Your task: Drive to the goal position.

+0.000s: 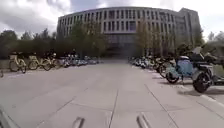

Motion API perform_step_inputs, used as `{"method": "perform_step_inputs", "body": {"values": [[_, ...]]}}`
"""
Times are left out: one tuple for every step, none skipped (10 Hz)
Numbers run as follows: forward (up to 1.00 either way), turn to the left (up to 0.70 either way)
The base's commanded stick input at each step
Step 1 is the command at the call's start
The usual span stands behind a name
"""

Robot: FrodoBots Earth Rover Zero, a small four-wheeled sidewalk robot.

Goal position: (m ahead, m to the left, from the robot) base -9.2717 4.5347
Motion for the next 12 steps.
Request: {"method": "perform_step_inputs", "body": {"values": [[0.7, -0.35], [0.7, 0.0], [0.7, 0.0], [0.7, 0.0], [0.7, 0.0], [0.7, 0.0], [0.7, 0.0], [0.7, 0.0], [0.7, 0.0], [0.7, 0.0], [0.7, 0.0], [0.7, 0.0]]}}
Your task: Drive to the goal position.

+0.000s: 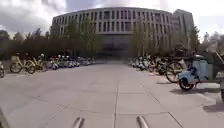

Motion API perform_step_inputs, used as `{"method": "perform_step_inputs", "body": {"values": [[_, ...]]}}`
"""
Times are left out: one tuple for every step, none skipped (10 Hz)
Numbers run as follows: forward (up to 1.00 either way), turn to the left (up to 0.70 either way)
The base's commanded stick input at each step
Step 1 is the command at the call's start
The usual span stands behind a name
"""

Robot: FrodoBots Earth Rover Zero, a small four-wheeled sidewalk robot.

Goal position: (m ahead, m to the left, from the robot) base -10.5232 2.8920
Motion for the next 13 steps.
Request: {"method": "perform_step_inputs", "body": {"values": [[0.7, 0.0], [0.7, -0.09], [0.7, -0.25], [0.7, -0.18], [0.7, 0.0], [0.7, 0.0], [0.7, 0.0], [0.7, 0.0], [0.7, 0.0], [0.7, 0.0], [0.7, 0.0], [0.7, 0.0], [0.7, 0.0]]}}
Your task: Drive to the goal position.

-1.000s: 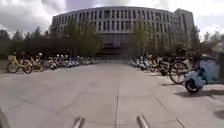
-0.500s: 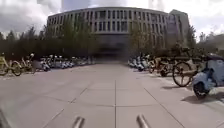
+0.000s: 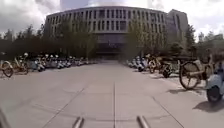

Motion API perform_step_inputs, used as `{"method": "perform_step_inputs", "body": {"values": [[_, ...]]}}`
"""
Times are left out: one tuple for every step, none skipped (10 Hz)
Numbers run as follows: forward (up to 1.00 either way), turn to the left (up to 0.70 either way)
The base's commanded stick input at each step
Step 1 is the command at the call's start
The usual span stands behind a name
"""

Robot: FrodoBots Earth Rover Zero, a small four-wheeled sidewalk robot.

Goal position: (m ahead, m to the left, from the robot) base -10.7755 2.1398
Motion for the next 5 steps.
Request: {"method": "perform_step_inputs", "body": {"values": [[0.7, 0.0], [0.7, 0.0], [0.7, 0.0], [0.7, 0.0], [0.7, 0.0]]}}
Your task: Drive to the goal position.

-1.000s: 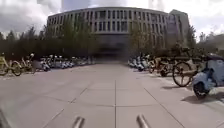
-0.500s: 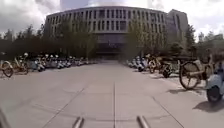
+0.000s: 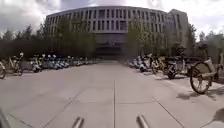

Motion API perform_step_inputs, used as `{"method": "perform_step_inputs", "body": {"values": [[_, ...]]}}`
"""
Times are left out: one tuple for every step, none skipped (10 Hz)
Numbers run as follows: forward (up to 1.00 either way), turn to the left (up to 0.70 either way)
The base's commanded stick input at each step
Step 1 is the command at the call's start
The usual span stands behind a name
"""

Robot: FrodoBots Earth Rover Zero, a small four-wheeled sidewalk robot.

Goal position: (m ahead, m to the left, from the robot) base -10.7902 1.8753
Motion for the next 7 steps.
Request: {"method": "perform_step_inputs", "body": {"values": [[0.7, 0.0], [0.7, 0.0], [0.7, 0.0], [0.7, 0.0], [0.7, 0.0], [0.7, 0.0], [0.7, 0.0]]}}
